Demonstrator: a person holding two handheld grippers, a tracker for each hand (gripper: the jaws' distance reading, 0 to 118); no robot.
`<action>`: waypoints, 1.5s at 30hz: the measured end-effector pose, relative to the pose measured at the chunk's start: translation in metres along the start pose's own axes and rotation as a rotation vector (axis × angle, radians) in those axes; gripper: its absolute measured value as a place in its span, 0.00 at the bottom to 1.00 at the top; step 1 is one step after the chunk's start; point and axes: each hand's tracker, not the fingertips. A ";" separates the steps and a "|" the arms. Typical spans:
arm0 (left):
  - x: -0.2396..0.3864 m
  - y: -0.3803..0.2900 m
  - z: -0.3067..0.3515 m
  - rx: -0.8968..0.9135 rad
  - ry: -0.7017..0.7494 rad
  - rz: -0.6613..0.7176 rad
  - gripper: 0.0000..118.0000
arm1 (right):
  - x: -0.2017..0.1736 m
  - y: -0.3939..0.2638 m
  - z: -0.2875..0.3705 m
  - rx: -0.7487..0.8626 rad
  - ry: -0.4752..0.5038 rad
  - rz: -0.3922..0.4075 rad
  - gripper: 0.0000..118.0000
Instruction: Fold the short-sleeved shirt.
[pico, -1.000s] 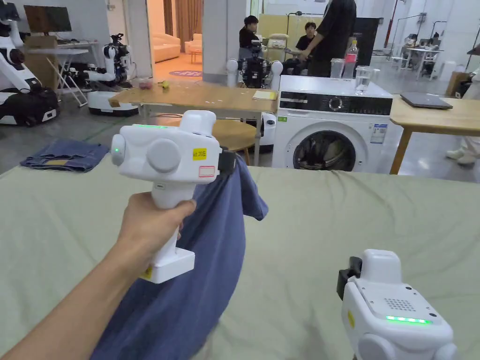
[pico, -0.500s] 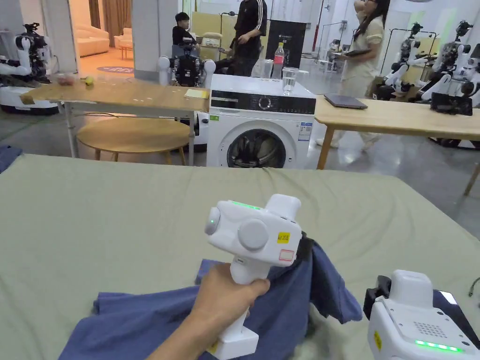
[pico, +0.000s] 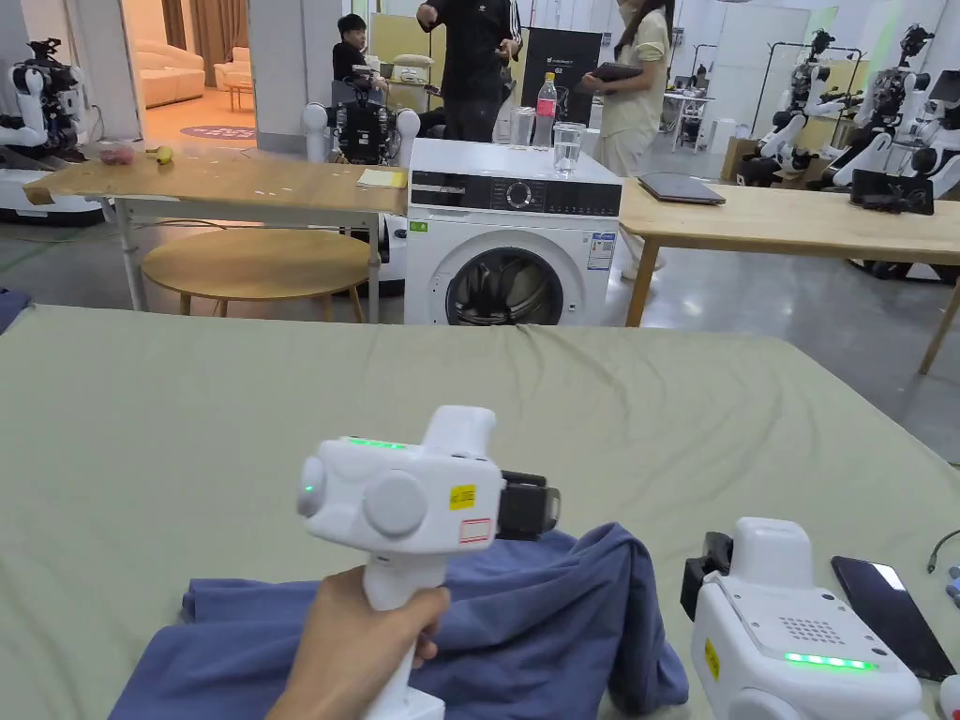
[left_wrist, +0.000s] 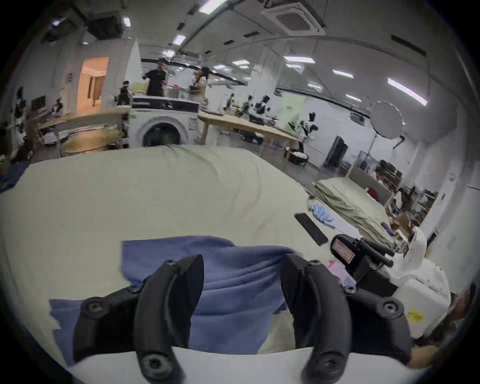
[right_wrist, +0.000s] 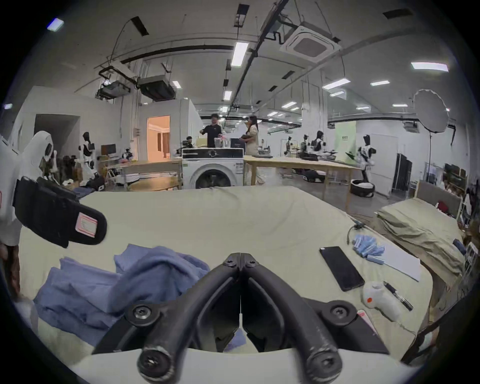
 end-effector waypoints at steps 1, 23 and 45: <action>-0.009 -0.006 0.013 0.022 0.043 0.004 0.52 | -0.006 0.002 0.000 0.001 0.015 0.001 0.00; -0.197 -0.078 0.126 -0.176 0.419 0.332 0.00 | -0.054 0.001 -0.015 -0.043 0.140 0.005 0.00; -0.155 -0.145 0.077 -0.528 0.561 0.115 0.00 | -0.014 -0.011 -0.022 -0.113 0.107 -0.009 0.00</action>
